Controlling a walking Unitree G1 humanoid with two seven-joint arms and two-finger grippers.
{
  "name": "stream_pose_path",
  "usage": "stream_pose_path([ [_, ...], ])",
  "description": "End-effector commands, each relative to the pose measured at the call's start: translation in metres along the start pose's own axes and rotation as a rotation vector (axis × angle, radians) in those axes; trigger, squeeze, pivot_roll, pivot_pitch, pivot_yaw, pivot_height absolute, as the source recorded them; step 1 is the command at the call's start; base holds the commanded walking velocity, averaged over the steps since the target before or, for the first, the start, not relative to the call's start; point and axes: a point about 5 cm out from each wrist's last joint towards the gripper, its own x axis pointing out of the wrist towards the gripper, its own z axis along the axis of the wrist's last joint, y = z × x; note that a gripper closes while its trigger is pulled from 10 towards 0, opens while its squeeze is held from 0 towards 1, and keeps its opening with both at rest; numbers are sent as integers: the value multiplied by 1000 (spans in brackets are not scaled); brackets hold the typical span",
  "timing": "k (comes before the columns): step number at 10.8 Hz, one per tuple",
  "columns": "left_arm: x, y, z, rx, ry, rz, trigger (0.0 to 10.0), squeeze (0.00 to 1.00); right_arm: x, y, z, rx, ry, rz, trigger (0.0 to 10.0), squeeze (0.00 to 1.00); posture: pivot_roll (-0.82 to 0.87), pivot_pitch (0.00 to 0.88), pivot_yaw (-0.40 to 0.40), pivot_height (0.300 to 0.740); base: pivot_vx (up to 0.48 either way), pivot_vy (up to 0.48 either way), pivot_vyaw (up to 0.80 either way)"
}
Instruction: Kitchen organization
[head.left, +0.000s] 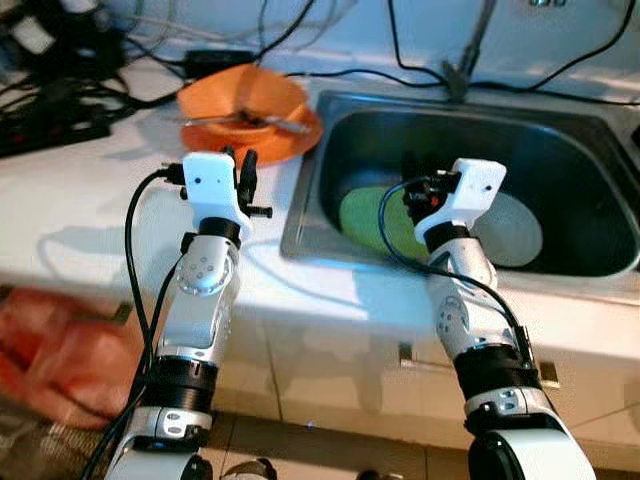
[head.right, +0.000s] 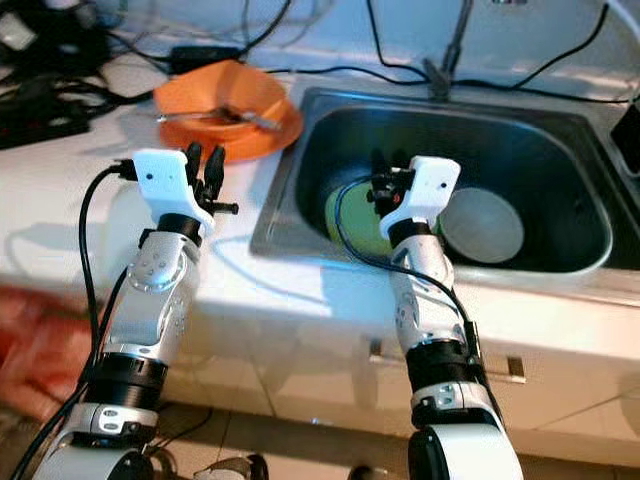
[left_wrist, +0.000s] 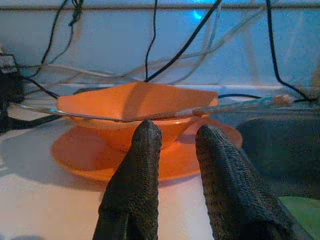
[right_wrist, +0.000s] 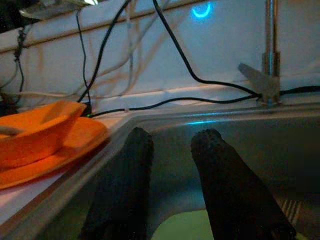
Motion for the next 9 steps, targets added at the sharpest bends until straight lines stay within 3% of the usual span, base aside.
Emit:
stream_pose_path([
  [1,3,-1,5,1,-9,3,10000,0,1,1,1,-5,0,9,10000,0,66,128,4,740,382,0,0],
  [9,2,-6,8,-12,-23,-26,10000,0,2,3,2,4,2,23,10000,0,72,128,0,740,368,0,0],
])
